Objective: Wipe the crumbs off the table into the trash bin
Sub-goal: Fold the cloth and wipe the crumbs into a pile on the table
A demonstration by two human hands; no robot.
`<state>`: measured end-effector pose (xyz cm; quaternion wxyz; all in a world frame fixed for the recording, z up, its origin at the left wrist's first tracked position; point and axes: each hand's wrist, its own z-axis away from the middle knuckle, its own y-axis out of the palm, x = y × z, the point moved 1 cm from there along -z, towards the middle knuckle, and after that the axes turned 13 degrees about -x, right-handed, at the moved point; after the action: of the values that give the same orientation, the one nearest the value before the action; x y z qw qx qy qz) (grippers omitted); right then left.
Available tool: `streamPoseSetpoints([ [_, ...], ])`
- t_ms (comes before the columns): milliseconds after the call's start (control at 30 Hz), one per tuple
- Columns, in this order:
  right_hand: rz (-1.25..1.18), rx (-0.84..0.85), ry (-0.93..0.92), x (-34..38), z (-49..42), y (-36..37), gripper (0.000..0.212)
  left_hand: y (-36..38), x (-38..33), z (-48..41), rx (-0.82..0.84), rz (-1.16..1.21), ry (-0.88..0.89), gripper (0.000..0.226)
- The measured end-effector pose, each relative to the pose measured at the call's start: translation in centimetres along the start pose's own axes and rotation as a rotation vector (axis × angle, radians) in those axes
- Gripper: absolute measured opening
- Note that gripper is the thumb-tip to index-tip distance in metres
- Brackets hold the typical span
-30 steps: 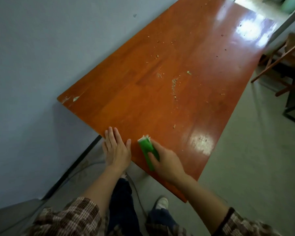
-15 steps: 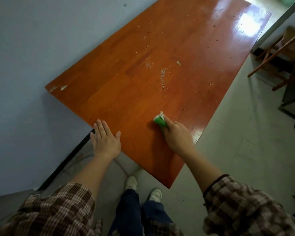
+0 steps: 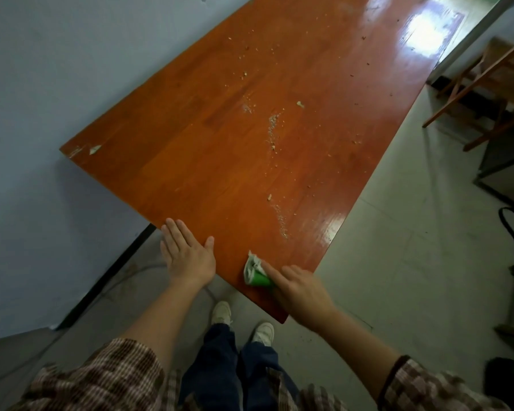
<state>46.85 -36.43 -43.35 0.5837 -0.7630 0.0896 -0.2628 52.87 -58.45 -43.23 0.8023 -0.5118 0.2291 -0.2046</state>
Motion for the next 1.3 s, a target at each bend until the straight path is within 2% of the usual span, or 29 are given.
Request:
streamPoseSetpoints([
  [67, 0.022, -0.021, 0.058, -3.0, -0.9, -0.5, 0.048, 0.0, -0.1, 0.0, 0.003, 0.0, -0.001, 0.078],
  [200, 0.073, -0.125, 0.301, -7.2, -3.9, -2.6, 0.045, -0.2, -0.2, 0.0, 0.002, -0.019, 0.002, 0.078],
  [267, 0.009, -0.166, 0.323, -7.1, -4.3, -3.3, 0.045, -0.3, -0.2, 0.0, 0.006, -0.026, 0.001, 0.078],
  [400, -0.099, -0.044, 0.129, -2.5, -2.0, -2.3, 0.048, -0.5, -0.4, 0.1, 0.011, -0.029, -0.003, 0.077],
  [500, -0.016, 0.033, -0.106, -1.0, -0.1, -1.0, 0.05, -0.8, -0.6, 0.1, 0.02, -0.044, -0.019, 0.077],
  [567, 0.006, 0.026, -0.144, -2.3, 0.0, -0.7, 0.05, -0.8, -0.8, 0.2, 0.023, -0.05, -0.024, 0.077],
  [700, -0.001, -0.013, -0.038, -7.7, -1.4, -1.6, 0.048, -0.6, -0.7, 0.1, 0.035, -0.05, -0.032, 0.077],
  [867, 0.16, -0.072, 0.141, -14.2, -4.2, -3.6, 0.049, -0.5, -0.5, 0.2, 0.043, -0.067, -0.044, 0.077],
  [1000, 0.16, -0.136, 0.323, -15.3, -6.3, -5.3, 0.047, -0.9, -0.8, 0.2, 0.053, -0.067, -0.052, 0.077],
  [1067, 0.034, -0.202, 0.274, -13.0, -6.2, -5.1, 0.045, -1.0, -1.0, 0.1, 0.069, -0.072, -0.056, 0.077],
  [1133, -0.072, -0.193, 0.164, -9.8, -5.3, -4.1, 0.046, -1.1, -1.1, 0.1, 0.077, -0.067, -0.063, 0.077],
  [1300, -0.138, -0.008, -0.07, -2.4, -4.2, -0.7, 0.046, -1.0, -1.3, 0.1, 0.063, -0.056, -0.079, 0.077],
])
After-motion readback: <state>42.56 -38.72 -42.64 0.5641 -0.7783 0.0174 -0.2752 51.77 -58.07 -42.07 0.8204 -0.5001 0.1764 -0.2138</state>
